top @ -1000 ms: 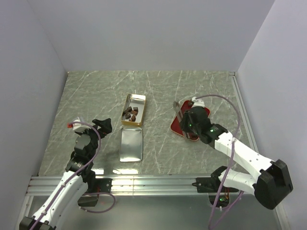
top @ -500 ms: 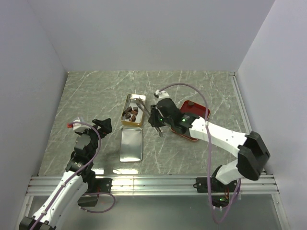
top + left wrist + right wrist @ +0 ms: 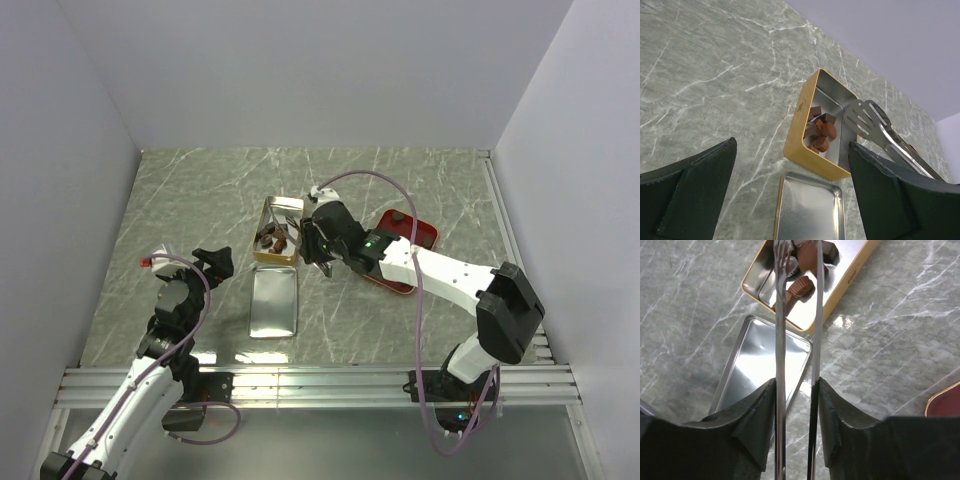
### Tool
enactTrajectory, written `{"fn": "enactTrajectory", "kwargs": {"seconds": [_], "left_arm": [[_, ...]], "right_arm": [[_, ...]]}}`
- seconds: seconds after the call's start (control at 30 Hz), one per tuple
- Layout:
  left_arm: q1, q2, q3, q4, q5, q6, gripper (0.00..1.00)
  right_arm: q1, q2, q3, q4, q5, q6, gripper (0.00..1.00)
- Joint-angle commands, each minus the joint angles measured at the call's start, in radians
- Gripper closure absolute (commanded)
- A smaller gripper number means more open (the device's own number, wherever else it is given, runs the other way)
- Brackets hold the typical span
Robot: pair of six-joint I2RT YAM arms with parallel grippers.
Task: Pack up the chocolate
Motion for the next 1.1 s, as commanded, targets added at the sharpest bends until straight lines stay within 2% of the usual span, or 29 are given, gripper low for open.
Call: {"fn": "enactTrajectory", "kwargs": {"seconds": [0.0, 0.23, 0.5, 0.8, 1.07], "left_arm": [[-0.004, -0.004, -0.005, 0.013, -0.002, 0.001, 0.01], [-0.004, -0.006, -0.005, 0.013, -0.002, 0.003, 0.00], [-0.004, -0.009, -0.005, 0.010, -0.002, 0.004, 0.01], [-0.006, -0.011, -0.007, 0.010, -0.004, 0.001, 0.01], [-0.008, -0.015, -0.007, 0.009, -0.004, 0.001, 0.01]], "right_arm": [[0.004, -0.011, 0.051, 0.021, 0.030, -0.014, 0.53], [0.006, -0.054, 0.016, 0.012, 0.062, -0.014, 0.53], [-0.011, -0.195, -0.082, -0.008, 0.151, -0.003, 0.54], [-0.215, -0.394, -0.344, 0.013, 0.125, 0.043, 0.54], [-0.333, -0.528, -0.446, -0.031, 0.145, 0.066, 0.54]]}}
